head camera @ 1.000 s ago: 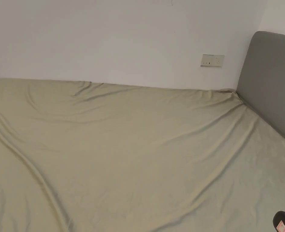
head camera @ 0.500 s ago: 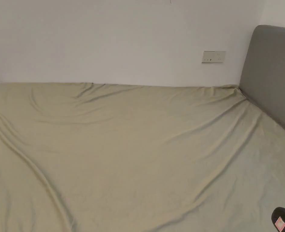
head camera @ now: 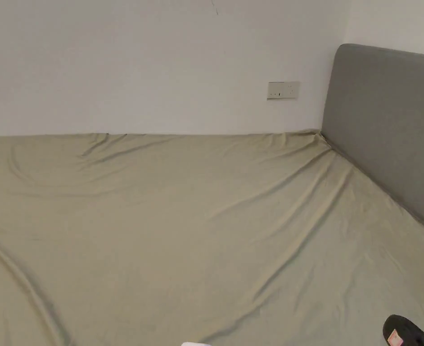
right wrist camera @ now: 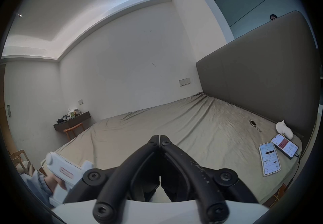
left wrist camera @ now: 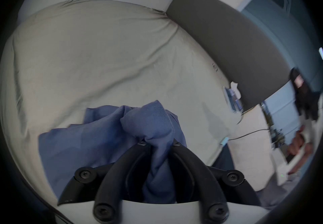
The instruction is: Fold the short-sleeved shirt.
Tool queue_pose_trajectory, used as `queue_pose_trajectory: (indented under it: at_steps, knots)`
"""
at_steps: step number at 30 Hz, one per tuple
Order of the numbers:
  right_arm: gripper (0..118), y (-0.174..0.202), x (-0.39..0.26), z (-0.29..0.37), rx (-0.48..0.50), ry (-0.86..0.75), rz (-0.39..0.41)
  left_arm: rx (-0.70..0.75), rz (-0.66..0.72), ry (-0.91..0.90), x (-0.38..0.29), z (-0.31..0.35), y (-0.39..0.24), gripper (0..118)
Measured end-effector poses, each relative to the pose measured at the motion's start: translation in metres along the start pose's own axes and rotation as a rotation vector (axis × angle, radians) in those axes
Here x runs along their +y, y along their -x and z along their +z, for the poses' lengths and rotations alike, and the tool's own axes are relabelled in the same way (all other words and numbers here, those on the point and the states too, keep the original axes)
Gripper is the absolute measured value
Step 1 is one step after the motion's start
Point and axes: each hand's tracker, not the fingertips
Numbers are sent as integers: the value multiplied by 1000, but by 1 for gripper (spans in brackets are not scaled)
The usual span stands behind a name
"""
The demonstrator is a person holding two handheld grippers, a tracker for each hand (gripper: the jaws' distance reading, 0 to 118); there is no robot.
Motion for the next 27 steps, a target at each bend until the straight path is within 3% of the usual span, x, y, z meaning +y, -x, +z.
queue_pose_trajectory:
  at_steps: [1,2,3,4,6,8,9,10,11,12,13,14,18,23,27]
  knots:
    - [1,-2,0,3,-4,0,-1,-13,5,-3,-2,-10,-9,27]
    - [1,-3,0,4,-8,-2,-1,-58,21,-17,-3,-13,-13,45]
    - [1,-5,-1,6,-12,-4,-2,-117,50,-34,-3,0,-20,74]
    - [1,-6,-1,7,-13,-4,-3,-185,96,-57,-4,7,-19,91]
    - [1,-8,-2,5,-16,-3,-9,-204,112,-147,-5,27,-14,113]
    - [1,-8,-5,2,-14,1,-17,-103,94,-286,1,43,16,107]
    - [1,-7,-6,0,-11,3,-22,-17,71,-323,0,54,21,76]
    - [1,-6,-7,-1,-5,4,-26,69,30,-355,0,62,24,26]
    - [1,-4,-9,-2,2,6,-29,187,-46,-362,-2,62,20,3]
    - [1,-3,-10,-3,10,8,-31,231,-70,-354,-5,62,16,0]
    - [1,0,-10,-4,19,11,-30,277,-183,-314,-9,57,14,0]
    - [1,1,-11,-5,26,14,-28,215,-232,-255,-13,51,9,0]
    - [1,3,-13,-5,35,25,-14,-39,-185,-99,-36,8,-32,0]
    - [1,1,-15,1,20,40,-7,18,-252,-53,-46,-60,-51,0]
    - [1,2,-13,0,4,70,43,-58,-178,-169,-33,-22,-58,0]
